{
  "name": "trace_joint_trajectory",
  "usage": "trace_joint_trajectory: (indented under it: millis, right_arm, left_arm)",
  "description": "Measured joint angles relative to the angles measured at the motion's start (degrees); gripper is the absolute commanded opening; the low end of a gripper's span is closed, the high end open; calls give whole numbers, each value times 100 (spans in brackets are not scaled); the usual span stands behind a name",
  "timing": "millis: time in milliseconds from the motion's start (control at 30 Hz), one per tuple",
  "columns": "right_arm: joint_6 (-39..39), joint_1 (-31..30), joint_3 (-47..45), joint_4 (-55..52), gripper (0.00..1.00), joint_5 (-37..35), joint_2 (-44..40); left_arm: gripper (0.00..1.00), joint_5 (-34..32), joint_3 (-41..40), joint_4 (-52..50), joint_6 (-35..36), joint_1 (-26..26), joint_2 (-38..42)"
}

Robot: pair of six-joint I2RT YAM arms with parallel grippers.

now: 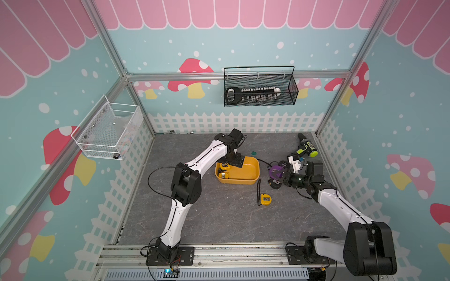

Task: Take the tape measure out of the storage box
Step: Place the tape measure at the center of the board.

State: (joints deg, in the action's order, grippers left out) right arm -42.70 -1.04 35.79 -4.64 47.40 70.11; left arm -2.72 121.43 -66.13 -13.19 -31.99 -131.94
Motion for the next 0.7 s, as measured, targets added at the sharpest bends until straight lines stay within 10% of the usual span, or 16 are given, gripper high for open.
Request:
trace_joint_trajectory:
  millis: [300,533,700]
  right_arm:
    - [44,4,-1027,-623,23,212,109]
    - [122,35,-1060,-485,75,138,466]
    - [592,197,-501,-1202,86,-168,334]
  left_arm:
    - [99,-293,63,-173,136,-44,-361]
    - [99,-487,105,-199,146,-37,-407]
    - [99,-667,302,-264,146,-33,-649]
